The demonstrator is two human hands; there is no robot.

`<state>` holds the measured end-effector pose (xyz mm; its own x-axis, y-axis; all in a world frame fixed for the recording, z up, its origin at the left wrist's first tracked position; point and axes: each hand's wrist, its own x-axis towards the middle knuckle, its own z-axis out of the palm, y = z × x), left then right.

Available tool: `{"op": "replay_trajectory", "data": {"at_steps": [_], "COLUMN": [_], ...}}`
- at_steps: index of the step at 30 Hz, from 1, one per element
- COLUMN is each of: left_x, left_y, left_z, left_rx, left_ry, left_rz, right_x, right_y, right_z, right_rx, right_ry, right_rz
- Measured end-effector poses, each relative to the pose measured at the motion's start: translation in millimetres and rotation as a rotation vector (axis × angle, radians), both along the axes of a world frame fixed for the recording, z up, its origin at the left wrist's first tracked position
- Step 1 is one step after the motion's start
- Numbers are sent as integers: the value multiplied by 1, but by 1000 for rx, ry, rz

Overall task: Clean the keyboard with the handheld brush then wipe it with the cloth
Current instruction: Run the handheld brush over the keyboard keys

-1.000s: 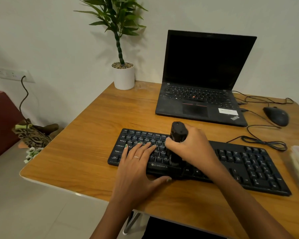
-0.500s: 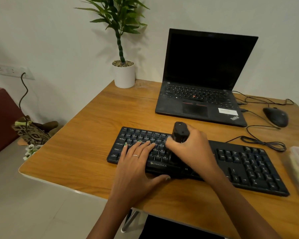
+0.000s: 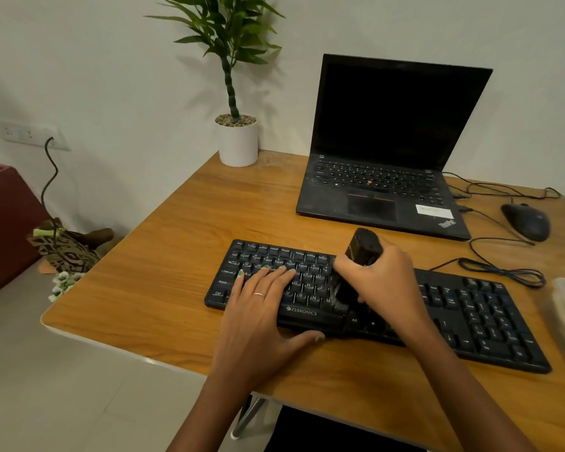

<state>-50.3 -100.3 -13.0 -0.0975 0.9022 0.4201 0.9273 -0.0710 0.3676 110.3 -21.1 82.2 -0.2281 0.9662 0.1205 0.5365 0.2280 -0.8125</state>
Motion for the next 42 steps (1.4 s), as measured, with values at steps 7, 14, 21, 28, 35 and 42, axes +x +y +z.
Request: {"op": "replay_trajectory", "data": {"at_steps": [7, 14, 21, 28, 35, 42], "left_x": [1, 0, 2, 0, 1, 0], "left_y": [1, 1, 1, -3, -4, -6], "left_z": [1, 0, 1, 8, 10, 11], "left_rx": [0, -1, 1, -108, -127, -93], "left_ry": [-12, -2, 14, 50, 25, -54], "left_rz": [-7, -13, -5, 192, 192, 175], "right_x": [-2, 1, 10, 2, 9, -27], "right_y": [-1, -6, -2, 0, 22, 12], "right_z": [1, -2, 3, 17, 32, 25], "right_rx": [8, 16, -15, -71, -206, -155], "right_ry": [-6, -79, -119, -184, -305, -246], "right_rz": [5, 117, 211, 508, 663, 841]}}
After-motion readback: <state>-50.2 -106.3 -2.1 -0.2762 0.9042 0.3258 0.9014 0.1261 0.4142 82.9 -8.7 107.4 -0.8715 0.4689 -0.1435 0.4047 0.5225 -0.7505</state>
